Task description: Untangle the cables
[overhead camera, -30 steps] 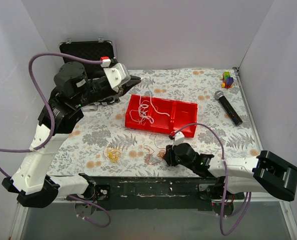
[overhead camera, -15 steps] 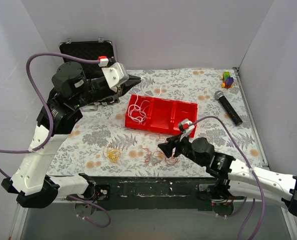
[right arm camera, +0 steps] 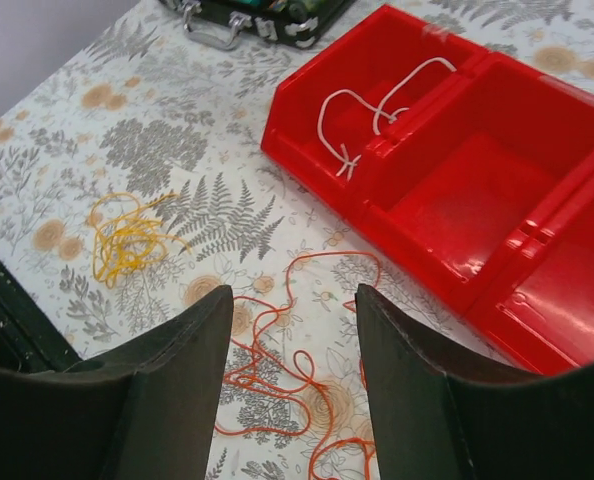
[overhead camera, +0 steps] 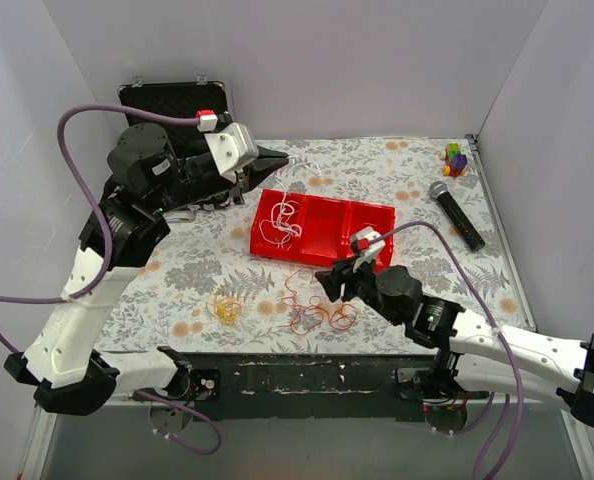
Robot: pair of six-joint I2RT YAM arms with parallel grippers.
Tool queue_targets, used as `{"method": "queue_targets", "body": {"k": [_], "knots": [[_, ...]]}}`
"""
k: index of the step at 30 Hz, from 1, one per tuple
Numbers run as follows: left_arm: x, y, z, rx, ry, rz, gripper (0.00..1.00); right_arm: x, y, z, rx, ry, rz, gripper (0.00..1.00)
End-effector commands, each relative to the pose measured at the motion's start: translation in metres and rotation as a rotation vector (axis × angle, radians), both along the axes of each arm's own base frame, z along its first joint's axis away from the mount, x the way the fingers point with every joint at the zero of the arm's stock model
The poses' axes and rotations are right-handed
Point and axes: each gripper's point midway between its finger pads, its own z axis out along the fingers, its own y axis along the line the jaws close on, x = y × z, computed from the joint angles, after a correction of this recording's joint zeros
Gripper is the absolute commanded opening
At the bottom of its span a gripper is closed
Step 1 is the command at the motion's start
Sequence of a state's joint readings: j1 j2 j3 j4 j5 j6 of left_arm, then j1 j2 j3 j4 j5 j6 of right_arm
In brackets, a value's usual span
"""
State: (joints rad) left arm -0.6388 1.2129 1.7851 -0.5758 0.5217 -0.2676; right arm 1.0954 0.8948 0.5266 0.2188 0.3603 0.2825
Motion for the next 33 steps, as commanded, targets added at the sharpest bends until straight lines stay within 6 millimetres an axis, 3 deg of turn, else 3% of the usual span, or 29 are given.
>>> {"method": "queue_targets", "body": {"k": [1,4,8,12,18,21,25,33], "knots": [[0.017,-0.015,-0.022,-0.031,0.036,0.006,0.00,0.012,-0.038,0.025,0.138,-0.048,-0.191,0.58],[0.044,-0.022,-0.044,-0.064,0.063,0.078,0.00,0.011,-0.063,0.028,0.179,-0.044,-0.264,0.52],[0.073,-0.036,-0.083,-0.026,0.130,0.123,0.00,0.008,-0.082,0.017,0.168,-0.003,-0.324,0.48],[0.085,-0.051,-0.119,0.016,0.176,0.100,0.00,0.009,-0.094,0.011,0.170,0.009,-0.372,0.47],[0.102,-0.065,-0.157,0.051,0.177,0.109,0.00,0.011,-0.097,0.007,0.168,0.005,-0.393,0.47],[0.114,-0.063,-0.165,0.062,0.143,0.151,0.00,0.011,-0.097,0.004,0.158,0.007,-0.393,0.48],[0.126,-0.052,-0.158,0.027,0.065,0.241,0.00,0.011,-0.096,0.000,0.146,0.010,-0.391,0.48],[0.137,-0.032,-0.186,0.080,0.012,0.346,0.00,0.010,-0.093,-0.005,0.143,0.017,-0.379,0.48]]}}
